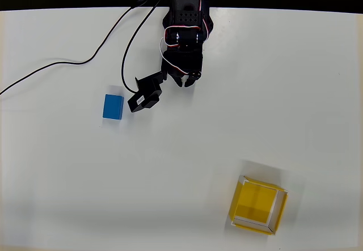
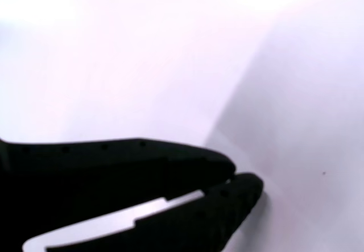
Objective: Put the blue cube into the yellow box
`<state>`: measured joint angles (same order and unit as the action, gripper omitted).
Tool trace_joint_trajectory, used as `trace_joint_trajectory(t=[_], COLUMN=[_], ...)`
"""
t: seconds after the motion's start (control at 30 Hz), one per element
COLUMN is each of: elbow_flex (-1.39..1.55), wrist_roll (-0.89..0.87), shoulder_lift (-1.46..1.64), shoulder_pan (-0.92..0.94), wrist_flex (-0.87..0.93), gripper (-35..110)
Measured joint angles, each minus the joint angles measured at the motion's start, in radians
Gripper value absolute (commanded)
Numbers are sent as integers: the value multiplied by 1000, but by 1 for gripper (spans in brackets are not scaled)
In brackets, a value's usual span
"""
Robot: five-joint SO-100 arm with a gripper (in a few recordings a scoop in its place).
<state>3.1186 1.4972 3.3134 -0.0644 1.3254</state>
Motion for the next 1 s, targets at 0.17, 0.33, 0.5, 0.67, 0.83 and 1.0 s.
trace_joint_trajectory(t=[0.17, 0.33, 0.5, 0.67, 0.83, 1.0], elbow_flex=[0, 0, -5, -126, -353, -528], wrist_roll=[41, 49, 75, 67, 69, 144], shoulder_lift=[0, 0, -8, -190, -400, -569], shoulder_pan=[21, 23, 35, 81, 160, 264], wrist_flex=[15, 15, 8, -2, -2, -6], gripper=[0, 0, 2, 9, 23, 31])
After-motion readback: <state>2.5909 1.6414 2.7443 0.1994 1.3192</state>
